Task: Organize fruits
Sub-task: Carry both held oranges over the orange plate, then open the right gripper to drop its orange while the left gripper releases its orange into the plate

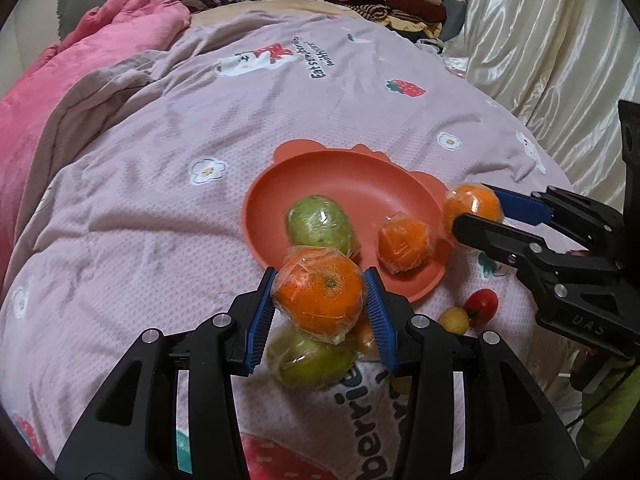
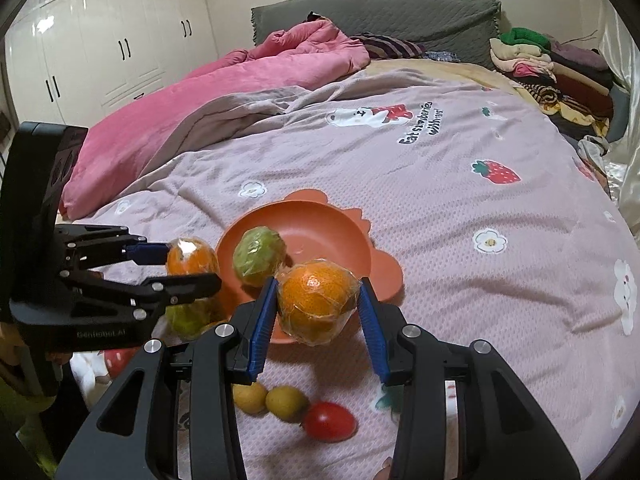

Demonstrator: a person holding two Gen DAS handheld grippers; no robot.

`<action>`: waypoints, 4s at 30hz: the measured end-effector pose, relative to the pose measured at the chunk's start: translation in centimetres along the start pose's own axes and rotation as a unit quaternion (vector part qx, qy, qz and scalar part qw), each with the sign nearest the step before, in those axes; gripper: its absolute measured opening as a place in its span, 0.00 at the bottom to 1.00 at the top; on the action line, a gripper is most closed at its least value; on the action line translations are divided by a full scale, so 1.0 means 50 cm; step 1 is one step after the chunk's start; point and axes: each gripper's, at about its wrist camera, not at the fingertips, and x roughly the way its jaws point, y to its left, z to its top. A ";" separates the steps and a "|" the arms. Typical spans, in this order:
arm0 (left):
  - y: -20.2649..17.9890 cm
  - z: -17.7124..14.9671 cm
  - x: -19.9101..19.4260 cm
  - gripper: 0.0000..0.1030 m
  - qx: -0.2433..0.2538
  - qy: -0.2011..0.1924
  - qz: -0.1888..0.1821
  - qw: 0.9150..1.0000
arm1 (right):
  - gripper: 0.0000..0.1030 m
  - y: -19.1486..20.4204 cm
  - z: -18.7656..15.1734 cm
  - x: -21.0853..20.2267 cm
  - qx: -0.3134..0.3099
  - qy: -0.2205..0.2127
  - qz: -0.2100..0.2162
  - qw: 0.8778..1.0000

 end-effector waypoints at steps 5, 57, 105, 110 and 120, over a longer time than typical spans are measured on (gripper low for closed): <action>-0.009 0.008 0.014 0.35 0.004 0.005 -0.006 1.000 | 0.38 -0.013 0.010 0.013 -0.002 0.001 0.001 1.000; 0.007 0.025 0.062 0.36 -0.003 0.016 -0.006 1.000 | 0.38 -0.010 0.066 0.148 -0.041 0.060 0.024 0.997; 0.004 0.019 0.050 0.43 -0.005 0.013 -0.007 1.000 | 0.51 -0.035 0.068 0.109 -0.016 0.044 0.012 0.999; 0.007 0.020 0.043 0.45 -0.008 0.011 -0.003 1.000 | 0.57 -0.042 0.067 0.098 -0.010 0.040 0.006 0.999; 0.016 0.024 0.013 0.49 -0.015 -0.006 -0.003 1.000 | 0.72 -0.045 0.061 0.070 0.001 0.028 -0.003 1.000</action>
